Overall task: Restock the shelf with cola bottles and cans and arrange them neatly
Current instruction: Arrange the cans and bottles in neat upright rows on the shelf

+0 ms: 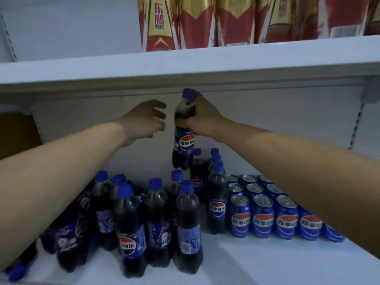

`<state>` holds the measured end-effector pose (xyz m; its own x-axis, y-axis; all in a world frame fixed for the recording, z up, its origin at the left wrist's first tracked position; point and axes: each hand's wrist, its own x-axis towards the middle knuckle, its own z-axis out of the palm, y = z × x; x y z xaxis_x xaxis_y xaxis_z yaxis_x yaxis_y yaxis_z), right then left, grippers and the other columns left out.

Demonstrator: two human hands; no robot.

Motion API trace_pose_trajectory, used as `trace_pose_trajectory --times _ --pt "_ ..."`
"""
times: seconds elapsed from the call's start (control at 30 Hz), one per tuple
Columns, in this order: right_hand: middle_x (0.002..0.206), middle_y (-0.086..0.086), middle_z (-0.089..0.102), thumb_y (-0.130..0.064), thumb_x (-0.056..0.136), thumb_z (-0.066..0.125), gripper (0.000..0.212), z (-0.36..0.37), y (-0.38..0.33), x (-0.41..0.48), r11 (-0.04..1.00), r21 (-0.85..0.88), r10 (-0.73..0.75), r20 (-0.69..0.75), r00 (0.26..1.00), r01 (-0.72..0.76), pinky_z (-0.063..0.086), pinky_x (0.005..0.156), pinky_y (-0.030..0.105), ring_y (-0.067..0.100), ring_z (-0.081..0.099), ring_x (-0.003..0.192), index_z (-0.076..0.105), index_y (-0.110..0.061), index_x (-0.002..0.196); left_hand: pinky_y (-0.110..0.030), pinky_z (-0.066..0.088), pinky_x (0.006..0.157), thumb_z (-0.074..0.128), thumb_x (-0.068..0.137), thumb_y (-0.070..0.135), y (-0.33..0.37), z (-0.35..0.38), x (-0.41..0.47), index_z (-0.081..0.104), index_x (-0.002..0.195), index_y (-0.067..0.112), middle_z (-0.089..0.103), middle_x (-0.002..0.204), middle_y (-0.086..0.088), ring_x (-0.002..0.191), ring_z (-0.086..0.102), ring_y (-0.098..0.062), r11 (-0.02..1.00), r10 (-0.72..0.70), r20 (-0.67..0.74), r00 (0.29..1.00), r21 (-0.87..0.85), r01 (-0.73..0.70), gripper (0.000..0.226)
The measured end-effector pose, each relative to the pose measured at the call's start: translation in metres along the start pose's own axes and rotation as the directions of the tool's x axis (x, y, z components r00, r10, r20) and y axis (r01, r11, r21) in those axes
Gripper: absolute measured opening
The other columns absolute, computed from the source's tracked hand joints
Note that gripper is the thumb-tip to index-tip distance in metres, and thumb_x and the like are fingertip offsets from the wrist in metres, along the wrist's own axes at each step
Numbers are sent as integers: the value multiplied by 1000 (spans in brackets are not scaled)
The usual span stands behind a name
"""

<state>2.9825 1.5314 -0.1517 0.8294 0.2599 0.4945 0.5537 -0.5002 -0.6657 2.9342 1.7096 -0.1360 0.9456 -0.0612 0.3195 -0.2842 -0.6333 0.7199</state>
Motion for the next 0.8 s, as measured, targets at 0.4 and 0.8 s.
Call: trace_pose_trajectory --times 0.4,0.8 --pt "117 1 65 -41 92 71 46 -23 4 18 967 201 133 114 985 -154 63 72 41 18 65 103 54 -20 130 -31 61 76 84 81 24 -39 46 45 45 126 35 56 117 10 104 62 -11 998 50 322 946 23 -61 61" --pt "91 1 62 -54 89 67 42 2 54 38 853 -507 61 326 943 120 46 59 27 16 60 76 61 -14 101 -29 62 74 69 93 34 -68 39 71 65 118 12 72 107 -2 88 71 -14 890 -87 488 869 429 -152 33"
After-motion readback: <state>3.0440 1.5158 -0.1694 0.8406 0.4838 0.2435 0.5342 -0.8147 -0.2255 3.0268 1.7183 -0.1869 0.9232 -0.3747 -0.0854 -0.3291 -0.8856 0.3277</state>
